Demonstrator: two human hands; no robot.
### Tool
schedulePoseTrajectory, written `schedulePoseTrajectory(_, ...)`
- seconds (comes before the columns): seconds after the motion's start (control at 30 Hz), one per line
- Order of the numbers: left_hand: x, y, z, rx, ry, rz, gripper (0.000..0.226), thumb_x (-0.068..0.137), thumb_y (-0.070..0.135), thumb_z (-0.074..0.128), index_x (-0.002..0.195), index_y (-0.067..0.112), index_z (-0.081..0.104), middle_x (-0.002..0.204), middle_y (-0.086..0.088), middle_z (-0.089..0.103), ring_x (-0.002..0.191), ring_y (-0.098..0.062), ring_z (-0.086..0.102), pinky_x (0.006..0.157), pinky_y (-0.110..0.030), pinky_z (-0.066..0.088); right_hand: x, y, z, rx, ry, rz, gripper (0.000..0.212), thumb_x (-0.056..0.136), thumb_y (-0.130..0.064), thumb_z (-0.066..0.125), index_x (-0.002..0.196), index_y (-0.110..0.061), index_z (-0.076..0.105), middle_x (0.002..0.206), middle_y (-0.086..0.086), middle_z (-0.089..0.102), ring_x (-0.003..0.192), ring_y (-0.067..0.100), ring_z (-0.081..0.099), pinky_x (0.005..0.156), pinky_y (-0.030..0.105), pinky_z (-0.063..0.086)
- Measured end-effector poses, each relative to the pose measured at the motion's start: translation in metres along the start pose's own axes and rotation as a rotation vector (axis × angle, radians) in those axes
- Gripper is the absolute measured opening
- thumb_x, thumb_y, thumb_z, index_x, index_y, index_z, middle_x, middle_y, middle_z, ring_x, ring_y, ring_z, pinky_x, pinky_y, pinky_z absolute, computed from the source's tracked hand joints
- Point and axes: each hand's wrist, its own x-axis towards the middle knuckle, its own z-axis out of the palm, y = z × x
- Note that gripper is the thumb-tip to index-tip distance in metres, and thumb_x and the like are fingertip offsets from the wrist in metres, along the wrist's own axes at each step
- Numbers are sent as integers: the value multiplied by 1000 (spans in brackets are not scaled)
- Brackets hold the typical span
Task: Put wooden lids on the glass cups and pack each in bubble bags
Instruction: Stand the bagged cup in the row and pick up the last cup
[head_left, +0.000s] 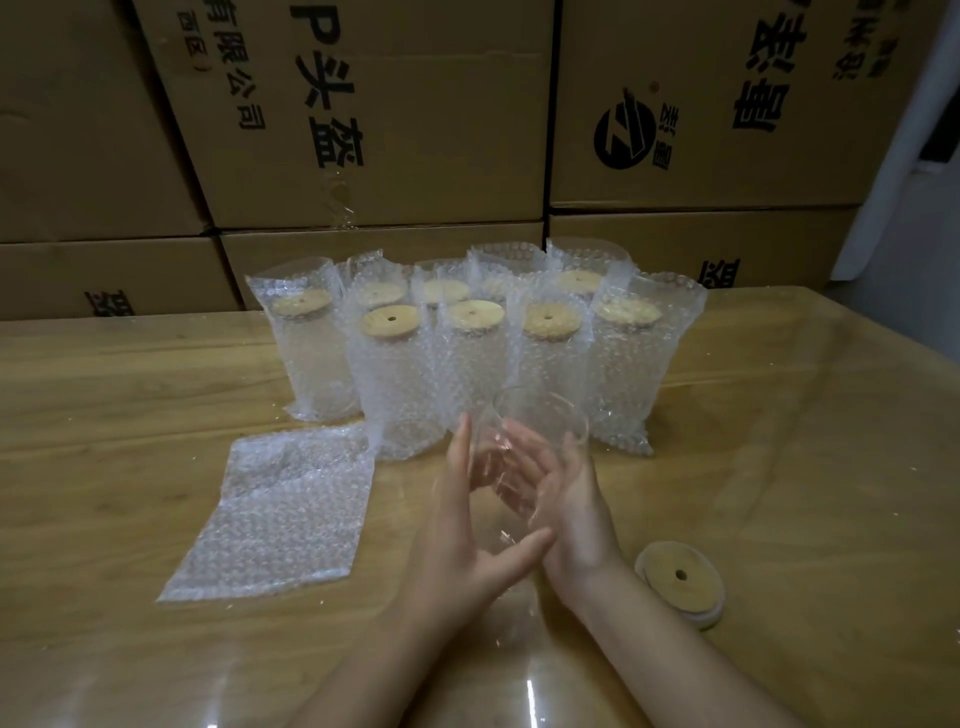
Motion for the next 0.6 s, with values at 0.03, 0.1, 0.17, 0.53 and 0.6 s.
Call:
schedulePoseTrajectory(0.03, -2, -1, -1, 35, 24, 38, 103, 75, 64, 67, 151, 42, 2, 141, 27, 39, 130, 1, 44, 104, -15, 36, 1, 1, 0, 18, -20, 46, 58, 91, -55, 30, 107, -21, 74, 108, -1, 72, 101, 10, 67, 91, 30, 44)
schedulePoseTrajectory(0.1, -3, 0, -4, 79, 56, 121, 102, 77, 65, 64, 152, 31, 4, 144, 10, 37, 133, 4, 37, 104, -9, 30, 2, 4, -3, 61, -84, 124, 51, 91, -49, 35, 97, -22, 78, 106, -1, 72, 99, 9, 67, 91, 34, 46)
schedulePoseTrajectory(0.17, -1, 4, -5, 71, 63, 205, 99, 81, 60, 65, 152, 32, 3, 137, -13, 44, 129, -12, 45, 104, -17, 37, 2, 1, -4, 113, -143, 205, 46, 90, -45, 41, 97, -16, 77, 104, 4, 72, 97, 16, 67, 90, 37, 49)
schedulePoseTrajectory(0.53, 8, -3, -2, 59, 38, 194, 105, 77, 55, 74, 152, 20, 8, 148, 14, 38, 130, -21, 49, 99, -60, 44, 7, -29, -26, -494, -38, 265, 43, 100, -47, 38, 102, -16, 68, 87, 8, 75, 77, 21, 71, 56, 25, 54)
schedulePoseTrajectory(0.6, 8, -4, -2, 63, 26, 170, 105, 77, 56, 74, 152, 29, 5, 148, 20, 36, 130, -18, 49, 101, -57, 44, 6, -40, -33, -549, -36, 286, 40, 99, -38, 45, 106, -4, 65, 91, 17, 72, 73, 24, 70, 55, 25, 54)
